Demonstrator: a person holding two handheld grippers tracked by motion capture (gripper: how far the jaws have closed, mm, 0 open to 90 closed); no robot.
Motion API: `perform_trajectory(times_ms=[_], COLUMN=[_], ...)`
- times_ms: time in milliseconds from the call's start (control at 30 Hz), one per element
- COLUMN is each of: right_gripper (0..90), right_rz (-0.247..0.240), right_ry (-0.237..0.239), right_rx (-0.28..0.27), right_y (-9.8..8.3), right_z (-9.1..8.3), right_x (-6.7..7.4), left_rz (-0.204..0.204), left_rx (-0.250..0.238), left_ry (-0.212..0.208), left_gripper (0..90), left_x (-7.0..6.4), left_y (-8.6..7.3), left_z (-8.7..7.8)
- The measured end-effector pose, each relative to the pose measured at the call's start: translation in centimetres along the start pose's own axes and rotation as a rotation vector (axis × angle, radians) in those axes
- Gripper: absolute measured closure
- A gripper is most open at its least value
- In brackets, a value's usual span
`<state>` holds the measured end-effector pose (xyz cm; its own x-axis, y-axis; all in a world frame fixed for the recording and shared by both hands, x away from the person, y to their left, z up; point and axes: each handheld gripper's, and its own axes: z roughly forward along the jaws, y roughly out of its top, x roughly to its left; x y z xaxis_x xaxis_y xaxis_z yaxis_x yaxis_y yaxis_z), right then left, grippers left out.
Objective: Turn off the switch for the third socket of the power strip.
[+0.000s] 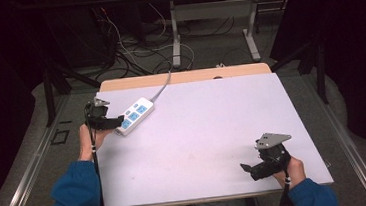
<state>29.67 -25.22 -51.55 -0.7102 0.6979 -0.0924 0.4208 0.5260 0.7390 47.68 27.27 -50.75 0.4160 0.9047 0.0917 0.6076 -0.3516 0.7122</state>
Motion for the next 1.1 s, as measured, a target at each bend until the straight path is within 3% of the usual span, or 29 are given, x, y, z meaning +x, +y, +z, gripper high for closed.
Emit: perform_trajectory(times_ms=[200, 267, 300, 467, 567, 700, 900, 1100], right_gripper=[2.5, 2.5, 2.5, 2.5, 2.5, 2.5, 2.5, 2.6], right_rz=[0.012, 0.004, 0.004, 0.016, 0.011, 0.018, 0.016, 0.013], right_ry=[-0.001, -0.001, 0.001, -0.004, -0.003, -0.005, -0.001, 0.000], right_rx=[0.002, 0.001, 0.001, 0.002, 0.003, 0.003, 0.004, 0.005], right_y=[0.0, 0.0, 0.0, 0.0, 0.0, 0.0, 0.0, 0.0], right_z=[0.0, 0.0, 0.0, 0.0, 0.0, 0.0, 0.0, 0.0], right_x=[0.1, 0.0, 0.0, 0.1, 0.1, 0.1, 0.0, 0.0], left_rz=[-0.043, -0.042, -0.046, -0.048, -0.053, -0.033, -0.029, 0.000], left_rx=[-0.017, -0.014, -0.013, -0.012, -0.022, -0.008, -0.013, -0.002], left_ry=[-0.014, -0.013, -0.017, -0.034, -0.049, -0.061, -0.073, -0.072], left_gripper=[48.4, 51.1, 58.3, 72.6, 77.8, 89.1, 90.0, 90.0], left_x=[0.7, 0.9, 0.8, 1.0, 1.0, 1.0, 0.8, 0.7], left_y=[0.0, -0.1, -0.1, -0.3, -0.4, -0.4, -0.7, -0.9], left_z=[0.4, 0.6, 0.7, 1.0, 1.2, 1.4, 1.9, 2.5])
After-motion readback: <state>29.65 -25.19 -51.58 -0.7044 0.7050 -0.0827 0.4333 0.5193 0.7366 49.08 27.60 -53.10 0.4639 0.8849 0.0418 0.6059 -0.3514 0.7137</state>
